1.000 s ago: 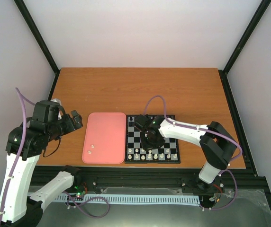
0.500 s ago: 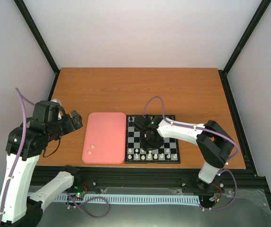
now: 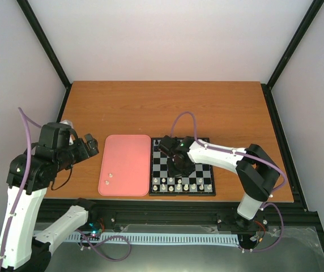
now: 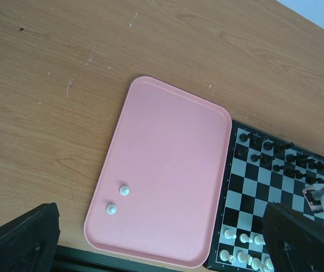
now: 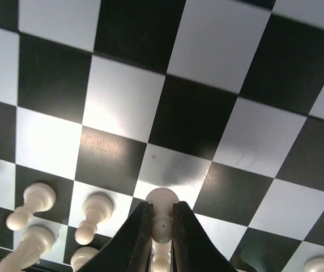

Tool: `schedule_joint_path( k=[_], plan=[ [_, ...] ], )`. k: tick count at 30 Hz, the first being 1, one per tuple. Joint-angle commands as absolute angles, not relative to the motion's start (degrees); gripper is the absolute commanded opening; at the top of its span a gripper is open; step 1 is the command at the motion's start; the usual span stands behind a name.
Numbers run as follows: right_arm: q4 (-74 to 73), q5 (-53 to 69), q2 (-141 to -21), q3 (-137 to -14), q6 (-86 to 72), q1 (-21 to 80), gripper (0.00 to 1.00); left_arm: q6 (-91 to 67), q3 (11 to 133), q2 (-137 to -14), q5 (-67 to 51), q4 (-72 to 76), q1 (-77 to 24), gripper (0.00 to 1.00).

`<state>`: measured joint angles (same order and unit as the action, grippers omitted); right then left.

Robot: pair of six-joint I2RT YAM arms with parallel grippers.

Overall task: Set up the chess pieces on the board
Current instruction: Place the chess piece on the chessboard.

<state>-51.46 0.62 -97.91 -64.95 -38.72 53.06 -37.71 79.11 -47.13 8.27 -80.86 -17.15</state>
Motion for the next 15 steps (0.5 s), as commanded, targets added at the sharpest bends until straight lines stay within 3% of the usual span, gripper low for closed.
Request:
schedule_joint_path(
  k=[1,15],
  plan=[
    [-52.8,-3.1,-97.9,-67.4,-40.1,52.5,0.11,-37.3,78.3,-45.9,7.8,-79.7,-17.1,1.00],
    [-56.0,-0.2,-84.2,-57.3,-43.0,49.1,0.11,-34.0,75.9,-45.6,10.4,-79.3,-17.1,1.00]
  ],
)
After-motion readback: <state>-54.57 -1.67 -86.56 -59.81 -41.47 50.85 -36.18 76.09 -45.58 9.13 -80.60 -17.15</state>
